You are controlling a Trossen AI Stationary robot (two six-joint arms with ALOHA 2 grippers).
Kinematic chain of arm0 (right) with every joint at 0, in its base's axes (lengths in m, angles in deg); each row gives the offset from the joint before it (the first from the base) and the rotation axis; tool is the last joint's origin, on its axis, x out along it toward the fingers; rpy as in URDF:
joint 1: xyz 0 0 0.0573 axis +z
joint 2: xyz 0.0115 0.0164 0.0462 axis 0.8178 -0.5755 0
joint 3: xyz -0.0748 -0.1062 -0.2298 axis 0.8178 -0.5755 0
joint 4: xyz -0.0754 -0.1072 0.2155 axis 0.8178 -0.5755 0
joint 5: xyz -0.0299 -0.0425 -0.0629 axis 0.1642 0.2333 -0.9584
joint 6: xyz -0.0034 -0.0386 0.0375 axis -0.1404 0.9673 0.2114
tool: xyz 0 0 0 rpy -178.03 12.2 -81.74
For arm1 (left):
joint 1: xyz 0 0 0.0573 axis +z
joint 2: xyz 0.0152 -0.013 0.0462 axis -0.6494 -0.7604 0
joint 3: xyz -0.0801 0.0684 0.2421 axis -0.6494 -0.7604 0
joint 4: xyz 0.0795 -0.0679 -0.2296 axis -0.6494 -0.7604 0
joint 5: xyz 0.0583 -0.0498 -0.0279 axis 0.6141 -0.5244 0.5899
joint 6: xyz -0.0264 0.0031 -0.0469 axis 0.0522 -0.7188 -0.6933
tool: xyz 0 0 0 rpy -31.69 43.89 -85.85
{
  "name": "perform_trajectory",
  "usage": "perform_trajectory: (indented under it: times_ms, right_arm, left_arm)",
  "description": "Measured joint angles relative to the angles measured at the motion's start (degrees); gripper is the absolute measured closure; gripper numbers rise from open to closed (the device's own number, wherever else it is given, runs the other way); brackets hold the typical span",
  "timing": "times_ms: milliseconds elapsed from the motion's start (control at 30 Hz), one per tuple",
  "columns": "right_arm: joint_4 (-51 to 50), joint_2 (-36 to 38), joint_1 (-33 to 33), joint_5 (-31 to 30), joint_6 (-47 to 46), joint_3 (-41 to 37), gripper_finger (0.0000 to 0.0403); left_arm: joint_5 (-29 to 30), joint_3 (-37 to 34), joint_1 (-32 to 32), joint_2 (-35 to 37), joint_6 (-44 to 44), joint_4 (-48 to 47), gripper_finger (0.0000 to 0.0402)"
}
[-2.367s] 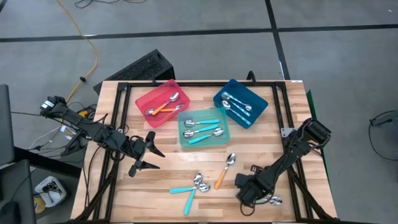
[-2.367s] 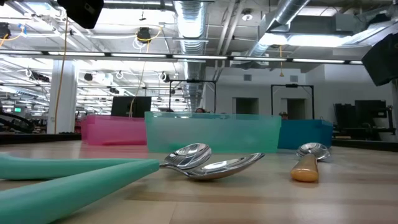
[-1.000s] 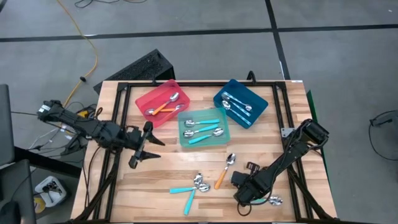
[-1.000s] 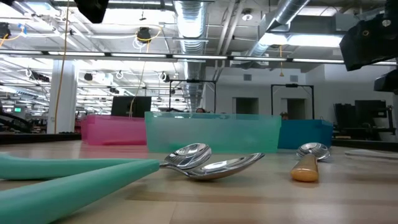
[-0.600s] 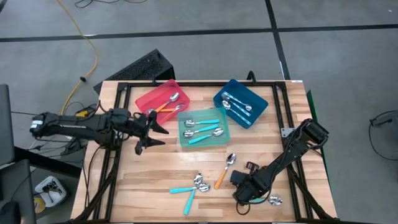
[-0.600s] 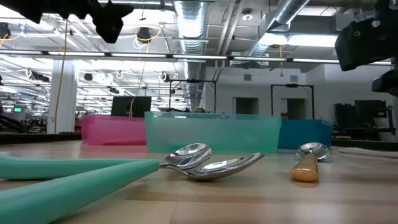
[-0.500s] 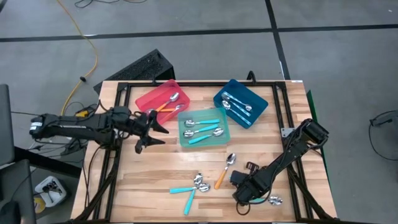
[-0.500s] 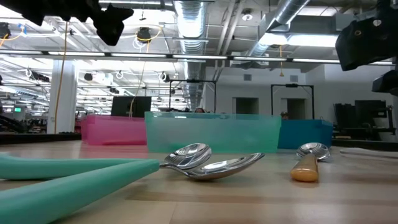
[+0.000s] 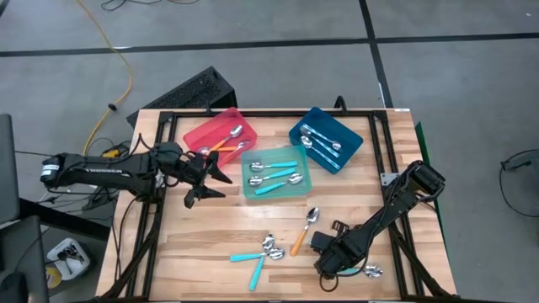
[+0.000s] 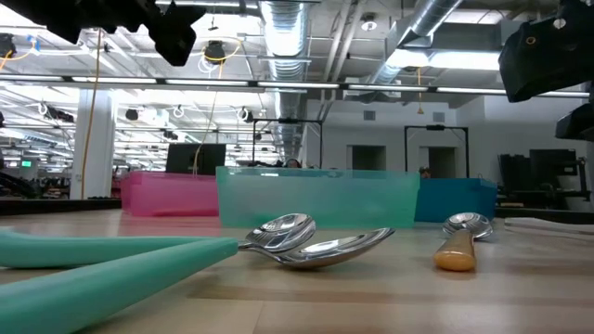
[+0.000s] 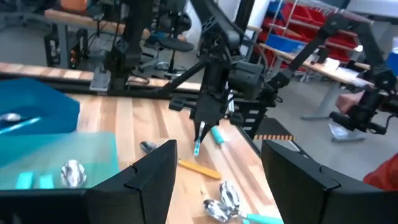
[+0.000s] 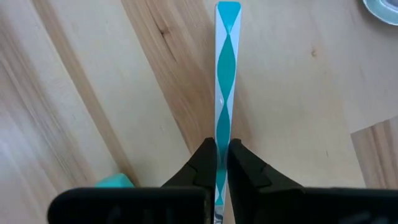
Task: Sort silverware by color (type)
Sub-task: Put the patterned blue spoon into the blue bin
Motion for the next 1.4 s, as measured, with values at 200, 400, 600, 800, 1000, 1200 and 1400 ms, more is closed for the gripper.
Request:
perform_trajectory:
  times_ms: [200, 400, 600, 800, 1000, 1200, 1400]
  right_arm:
    - [0.02, 0.02, 0.0, -0.03, 0.04, 0.0, 0.0359]
    - [0.18, 0.02, -0.27, -0.98, 1.11, 0.0, 0.0359]
    - [1.78, 0.02, -0.44, -1.4, 2.02, 0.01, 0.0359]
    - [4.53, 0.02, -0.43, -3.93, 2.43, 0.02, 0.0359]
    - [6.43, 1.02, -1.16, -4.4, 4.04, 0.03, 0.0359]
    - [6.74, 3.99, -1.7, -8.47, 4.87, 0.02, 0.0359]
    - [8.18, 7.65, -1.37, -14.73, 5.81, 0.02, 0.0359]
  left_arm:
    - [-2.27, 0.0, 0.0, 0.02, 2.28, 1.56, 0.0184]
    - [-9.41, 0.0, -1.14, 0.04, 1.4, 7.98, 0.0184]
    - [-10.13, 0.0, -1.55, 0.44, 1.4, 11.77, 0.0184]
    - [-7.3, 0.0, -1.55, 0.44, 1.4, 9.84, 0.0184]
    - [-5.35, 0.0, -1.55, 0.44, 0.77, 9.6, 0.0184]
    - [-0.98, 0.0, -1.6, 0.39, 0.05, 9.73, 0.0184]
    - [-3.41, 0.0, -2.2, 0.05, -0.7, 15.05, 0.0184]
